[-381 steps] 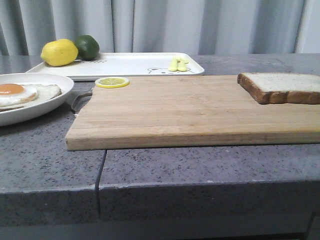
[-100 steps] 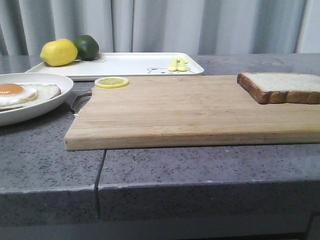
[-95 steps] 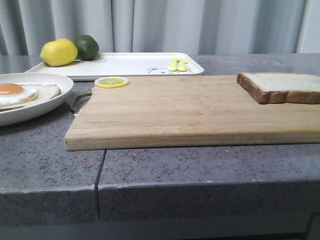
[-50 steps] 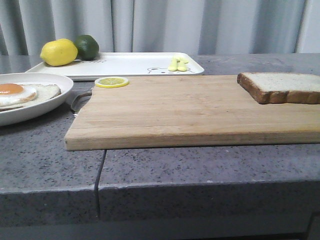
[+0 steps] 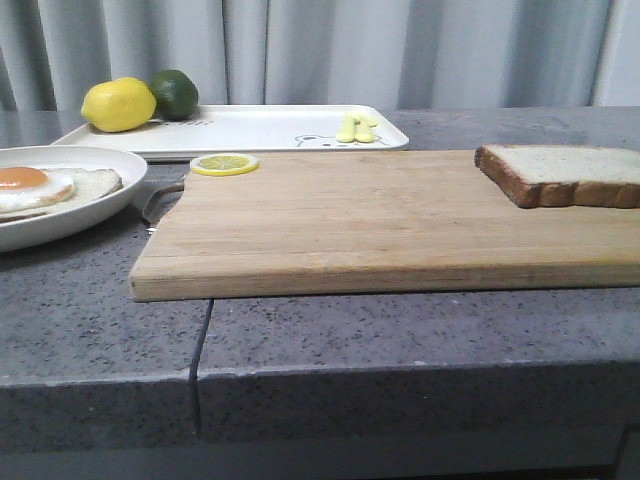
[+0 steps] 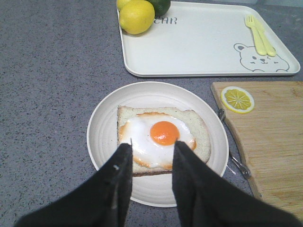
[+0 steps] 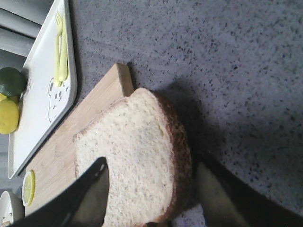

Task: Place bread and move sandwich to tray
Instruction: 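Grasp the white bread slice edge with the right gripper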

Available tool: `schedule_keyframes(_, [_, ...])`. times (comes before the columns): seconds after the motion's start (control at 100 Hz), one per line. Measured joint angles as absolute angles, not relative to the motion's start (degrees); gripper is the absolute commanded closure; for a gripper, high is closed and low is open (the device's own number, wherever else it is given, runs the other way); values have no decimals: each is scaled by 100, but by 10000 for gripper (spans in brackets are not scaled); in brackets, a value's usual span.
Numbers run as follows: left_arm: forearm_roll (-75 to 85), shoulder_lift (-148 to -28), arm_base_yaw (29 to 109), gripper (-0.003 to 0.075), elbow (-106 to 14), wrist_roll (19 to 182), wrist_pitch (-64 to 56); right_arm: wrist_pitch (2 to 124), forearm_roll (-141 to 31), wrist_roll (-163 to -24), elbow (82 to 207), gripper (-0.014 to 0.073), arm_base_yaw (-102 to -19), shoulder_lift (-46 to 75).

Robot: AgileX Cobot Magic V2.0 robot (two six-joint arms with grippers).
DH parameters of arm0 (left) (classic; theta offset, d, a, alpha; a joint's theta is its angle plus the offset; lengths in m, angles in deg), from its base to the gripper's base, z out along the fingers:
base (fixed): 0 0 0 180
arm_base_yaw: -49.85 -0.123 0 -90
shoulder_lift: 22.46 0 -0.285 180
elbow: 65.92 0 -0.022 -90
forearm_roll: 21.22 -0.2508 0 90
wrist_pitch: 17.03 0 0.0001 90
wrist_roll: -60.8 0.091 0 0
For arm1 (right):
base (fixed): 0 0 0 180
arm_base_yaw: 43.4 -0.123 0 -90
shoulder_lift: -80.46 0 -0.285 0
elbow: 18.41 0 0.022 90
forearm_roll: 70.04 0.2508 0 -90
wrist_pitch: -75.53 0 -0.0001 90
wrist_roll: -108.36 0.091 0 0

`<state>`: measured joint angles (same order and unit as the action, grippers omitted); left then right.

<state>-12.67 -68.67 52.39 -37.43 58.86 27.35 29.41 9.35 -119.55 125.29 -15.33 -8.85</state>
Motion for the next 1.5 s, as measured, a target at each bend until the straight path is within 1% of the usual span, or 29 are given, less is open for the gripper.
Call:
schedule_keyframes(1.14, [-1267, -6867, 5239, 535, -3743, 5886, 2735, 2803, 1283, -12044, 12573, 167, -1679, -1625])
schedule_keyframes(1.5, [-1267, -6867, 5239, 535, -3743, 5886, 2735, 2364, 1617, -12310, 12643, 174, -1679, -1860])
